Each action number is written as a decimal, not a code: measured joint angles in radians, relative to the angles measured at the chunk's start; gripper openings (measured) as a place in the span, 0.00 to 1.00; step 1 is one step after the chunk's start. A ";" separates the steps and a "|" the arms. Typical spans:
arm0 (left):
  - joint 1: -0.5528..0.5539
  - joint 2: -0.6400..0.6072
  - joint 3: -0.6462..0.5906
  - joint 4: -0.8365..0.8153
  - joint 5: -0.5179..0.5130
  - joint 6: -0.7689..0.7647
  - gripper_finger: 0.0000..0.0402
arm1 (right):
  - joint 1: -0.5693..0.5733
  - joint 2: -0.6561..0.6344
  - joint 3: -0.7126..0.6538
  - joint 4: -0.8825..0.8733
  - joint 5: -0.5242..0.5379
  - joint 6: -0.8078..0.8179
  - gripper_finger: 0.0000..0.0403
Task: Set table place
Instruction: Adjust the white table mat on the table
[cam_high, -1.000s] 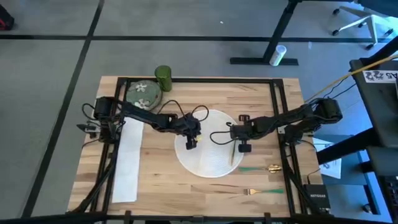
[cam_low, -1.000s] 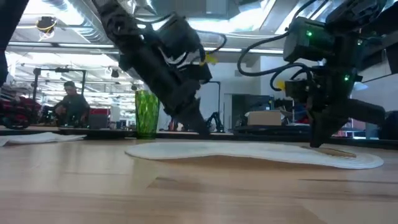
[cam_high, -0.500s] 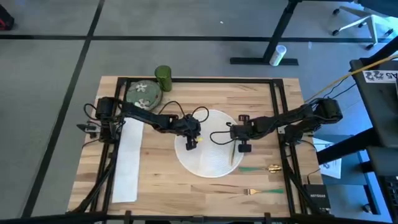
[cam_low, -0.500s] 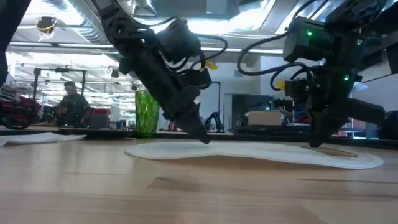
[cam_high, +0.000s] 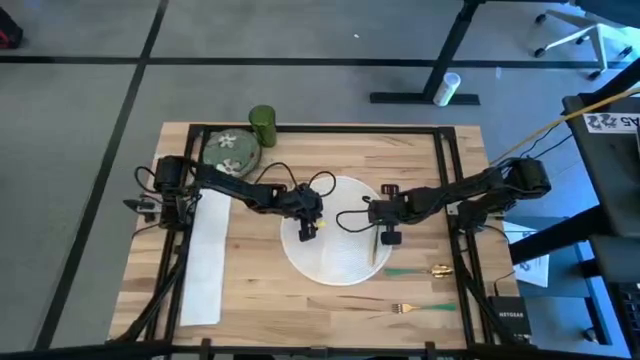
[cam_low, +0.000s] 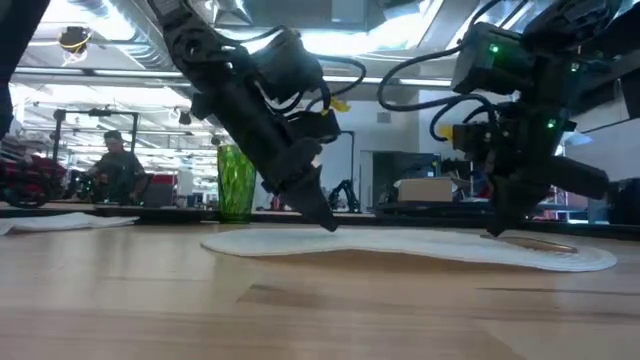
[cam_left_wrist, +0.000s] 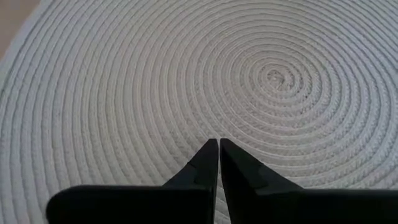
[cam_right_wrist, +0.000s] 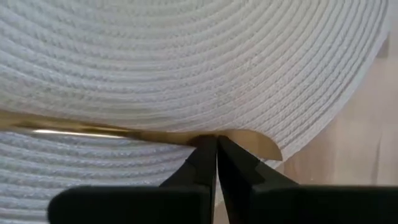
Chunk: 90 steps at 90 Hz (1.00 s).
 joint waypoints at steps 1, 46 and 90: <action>0.000 0.000 0.000 0.000 0.000 0.000 0.00 | 0.000 0.000 0.000 0.000 0.000 0.000 0.00; 0.000 0.000 0.000 -0.001 0.000 0.000 0.00 | 0.000 0.000 0.000 -0.032 0.025 0.029 0.00; 0.000 -0.001 0.000 -0.001 0.000 0.005 0.00 | 0.000 0.000 0.000 -0.049 0.034 0.038 0.00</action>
